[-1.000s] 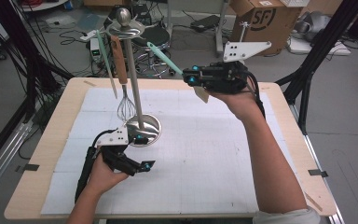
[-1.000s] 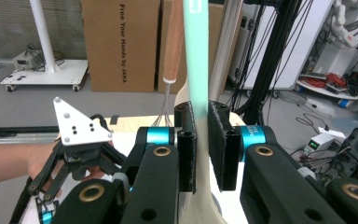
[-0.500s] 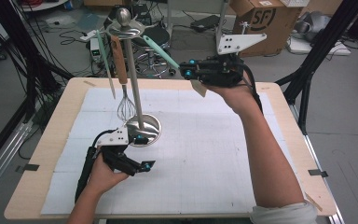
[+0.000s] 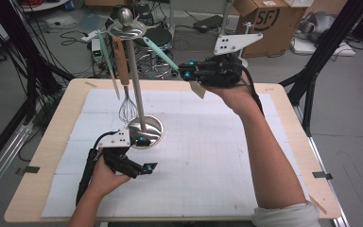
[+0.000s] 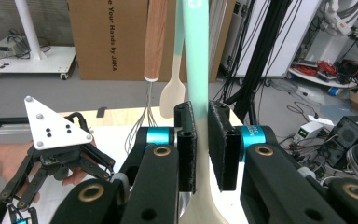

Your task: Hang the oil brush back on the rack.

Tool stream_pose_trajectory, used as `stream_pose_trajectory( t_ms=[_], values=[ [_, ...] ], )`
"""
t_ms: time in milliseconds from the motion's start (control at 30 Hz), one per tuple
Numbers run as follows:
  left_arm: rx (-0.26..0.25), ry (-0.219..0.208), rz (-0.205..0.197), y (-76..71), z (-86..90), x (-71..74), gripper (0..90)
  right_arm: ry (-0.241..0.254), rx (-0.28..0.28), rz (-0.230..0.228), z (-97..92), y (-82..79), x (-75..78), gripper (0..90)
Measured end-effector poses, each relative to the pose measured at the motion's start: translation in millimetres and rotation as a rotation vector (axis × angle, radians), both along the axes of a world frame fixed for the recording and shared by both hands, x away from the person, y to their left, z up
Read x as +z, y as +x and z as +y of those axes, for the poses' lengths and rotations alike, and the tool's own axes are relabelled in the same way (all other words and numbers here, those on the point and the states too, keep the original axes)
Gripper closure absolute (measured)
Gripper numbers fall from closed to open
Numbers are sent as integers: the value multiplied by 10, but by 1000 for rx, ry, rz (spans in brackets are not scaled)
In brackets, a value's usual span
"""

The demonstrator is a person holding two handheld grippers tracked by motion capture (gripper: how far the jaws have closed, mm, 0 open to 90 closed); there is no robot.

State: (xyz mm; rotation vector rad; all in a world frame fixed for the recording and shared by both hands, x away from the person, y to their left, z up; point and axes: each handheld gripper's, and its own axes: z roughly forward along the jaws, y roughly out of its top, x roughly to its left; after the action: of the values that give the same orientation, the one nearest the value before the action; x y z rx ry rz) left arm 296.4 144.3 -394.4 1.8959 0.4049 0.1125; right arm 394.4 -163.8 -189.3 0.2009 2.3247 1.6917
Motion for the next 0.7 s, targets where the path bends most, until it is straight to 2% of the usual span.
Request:
stream_pose_trajectory(
  t_ms=[233,300,400,433,567,600,633,667,700],
  values=[
    [0,5,0,0,-2,-2,150,-21,-6,19,88,6,-48,824],
    [-1,5,-1,0,-4,-3,150,-30,-4,2,115,12,-56,823],
    [-3,9,-5,1,-7,-2,150,-41,-7,20,149,-1,-72,821],
    [-3,10,-5,2,-7,-2,150,-42,-7,5,160,10,-80,820],
    [-4,9,-4,3,-9,-4,150,-46,-6,14,188,22,-96,815],
    [-6,10,-6,3,-8,-3,150,-48,-8,23,195,17,-97,806],
    [-6,7,-4,2,-10,-3,150,-47,-7,8,205,26,-100,768],
    [-7,4,-3,0,-14,-3,150,-50,-8,12,218,18,-107,694],
    [-8,5,-2,0,-13,-4,150,-53,-12,9,227,16,-115,687]
  ],
)
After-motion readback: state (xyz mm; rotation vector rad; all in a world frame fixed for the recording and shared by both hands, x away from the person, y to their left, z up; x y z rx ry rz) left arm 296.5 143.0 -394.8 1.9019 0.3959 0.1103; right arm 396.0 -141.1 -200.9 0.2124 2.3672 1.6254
